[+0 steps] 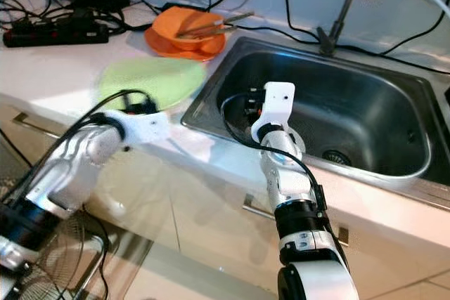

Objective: Kitchen organization

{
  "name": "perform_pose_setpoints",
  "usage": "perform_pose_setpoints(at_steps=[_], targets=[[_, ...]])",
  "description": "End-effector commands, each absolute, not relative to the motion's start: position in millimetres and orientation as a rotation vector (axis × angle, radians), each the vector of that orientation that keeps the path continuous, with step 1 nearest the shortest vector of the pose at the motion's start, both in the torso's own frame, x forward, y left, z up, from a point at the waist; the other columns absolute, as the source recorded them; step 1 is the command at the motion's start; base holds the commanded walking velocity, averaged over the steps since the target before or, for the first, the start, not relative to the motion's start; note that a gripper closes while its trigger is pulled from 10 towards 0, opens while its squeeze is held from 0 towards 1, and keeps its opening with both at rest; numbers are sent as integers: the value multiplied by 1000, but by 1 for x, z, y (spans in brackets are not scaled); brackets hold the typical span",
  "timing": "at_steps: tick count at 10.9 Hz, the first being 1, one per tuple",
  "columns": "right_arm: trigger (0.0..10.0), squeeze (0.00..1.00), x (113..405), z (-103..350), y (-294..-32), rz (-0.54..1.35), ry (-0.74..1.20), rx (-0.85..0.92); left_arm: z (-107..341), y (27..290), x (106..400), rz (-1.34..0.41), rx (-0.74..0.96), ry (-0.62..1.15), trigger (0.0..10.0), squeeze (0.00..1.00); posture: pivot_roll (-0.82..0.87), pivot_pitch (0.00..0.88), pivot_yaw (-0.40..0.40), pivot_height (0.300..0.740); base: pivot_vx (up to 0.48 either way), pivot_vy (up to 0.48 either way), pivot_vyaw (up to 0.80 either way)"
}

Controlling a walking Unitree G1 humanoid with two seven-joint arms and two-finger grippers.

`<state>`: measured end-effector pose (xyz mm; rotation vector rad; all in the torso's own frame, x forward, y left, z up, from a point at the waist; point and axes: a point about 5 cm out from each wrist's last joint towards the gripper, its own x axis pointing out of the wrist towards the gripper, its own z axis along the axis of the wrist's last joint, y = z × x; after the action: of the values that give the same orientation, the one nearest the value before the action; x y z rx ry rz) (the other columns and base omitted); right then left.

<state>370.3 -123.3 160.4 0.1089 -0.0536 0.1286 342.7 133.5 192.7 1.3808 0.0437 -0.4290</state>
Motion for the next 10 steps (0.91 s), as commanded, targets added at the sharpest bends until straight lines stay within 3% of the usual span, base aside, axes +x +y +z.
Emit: perform_pose_setpoints(at_steps=[1, 5, 6, 10], targets=[[10000, 0, 372, 162, -126, 123, -52, 113, 203, 125, 337, -447, 1343, 6, 10000, 0, 235, 39, -63, 740, 0, 0, 0], [10000, 0, 373, 165, -129, 121, -62, 110, 218, 106, 328, -443, 1332, -73, 10000, 0, 229, 33, -61, 740, 0, 0, 0], [10000, 1000, 374, 169, -131, 120, -73, 117, 221, 103, 328, -433, 1333, -100, 10000, 0, 224, 33, -60, 740, 0, 0, 0], [10000, 1000, 380, 200, -140, 129, -147, 195, 221, 87, 326, -348, 1319, -261, 10000, 0, 212, 17, -58, 740, 0, 0, 0]])
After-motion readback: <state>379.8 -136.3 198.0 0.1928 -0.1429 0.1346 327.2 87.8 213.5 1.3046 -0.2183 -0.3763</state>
